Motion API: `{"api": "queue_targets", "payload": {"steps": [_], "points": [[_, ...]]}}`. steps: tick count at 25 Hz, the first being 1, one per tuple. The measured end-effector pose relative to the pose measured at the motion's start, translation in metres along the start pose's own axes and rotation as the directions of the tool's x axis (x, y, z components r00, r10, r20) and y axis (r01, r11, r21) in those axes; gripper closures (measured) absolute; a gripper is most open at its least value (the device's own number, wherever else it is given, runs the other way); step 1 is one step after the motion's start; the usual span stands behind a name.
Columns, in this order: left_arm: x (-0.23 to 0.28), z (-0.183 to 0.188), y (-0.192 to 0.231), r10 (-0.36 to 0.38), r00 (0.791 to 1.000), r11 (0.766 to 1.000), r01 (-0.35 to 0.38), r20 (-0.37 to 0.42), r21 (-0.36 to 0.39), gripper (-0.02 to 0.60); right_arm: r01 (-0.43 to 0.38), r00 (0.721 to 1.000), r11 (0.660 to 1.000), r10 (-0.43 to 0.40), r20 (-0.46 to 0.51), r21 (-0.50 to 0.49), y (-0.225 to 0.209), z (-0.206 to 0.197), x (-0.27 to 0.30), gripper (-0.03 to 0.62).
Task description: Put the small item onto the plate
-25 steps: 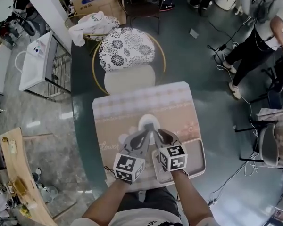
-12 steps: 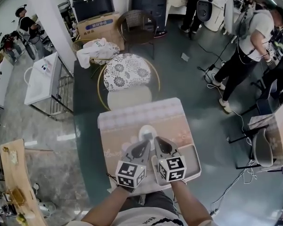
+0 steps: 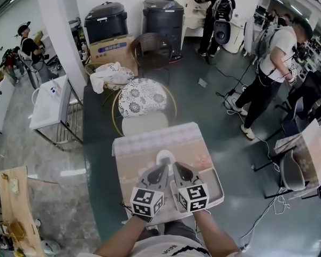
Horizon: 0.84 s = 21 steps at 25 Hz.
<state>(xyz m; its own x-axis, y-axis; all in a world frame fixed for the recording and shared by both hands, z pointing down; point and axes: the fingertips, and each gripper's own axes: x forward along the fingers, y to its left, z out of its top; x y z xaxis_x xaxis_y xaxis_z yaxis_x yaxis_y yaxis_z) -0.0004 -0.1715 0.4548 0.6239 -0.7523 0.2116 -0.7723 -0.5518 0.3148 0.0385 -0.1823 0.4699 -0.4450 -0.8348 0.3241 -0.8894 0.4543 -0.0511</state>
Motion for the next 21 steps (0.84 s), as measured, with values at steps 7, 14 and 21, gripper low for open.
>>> {"api": "queue_targets", "payload": {"steps": [7,14,21], "points": [[-0.019,0.012,-0.008,-0.005,1.0,1.0,0.005,0.029,0.028,0.577,0.012,0.999,1.0,-0.011,0.035,-0.013,0.016,0.013,-0.018,0.58],[-0.033,0.02,-0.01,0.002,0.999,0.999,-0.005,0.048,0.05,0.577,0.02,0.998,1.0,-0.019,0.062,-0.012,0.024,0.019,-0.029,0.58],[-0.042,0.025,-0.021,0.005,0.998,0.998,-0.008,0.056,0.062,0.577,0.021,0.997,1.0,-0.02,0.072,-0.012,0.025,0.026,-0.042,0.58]]}}
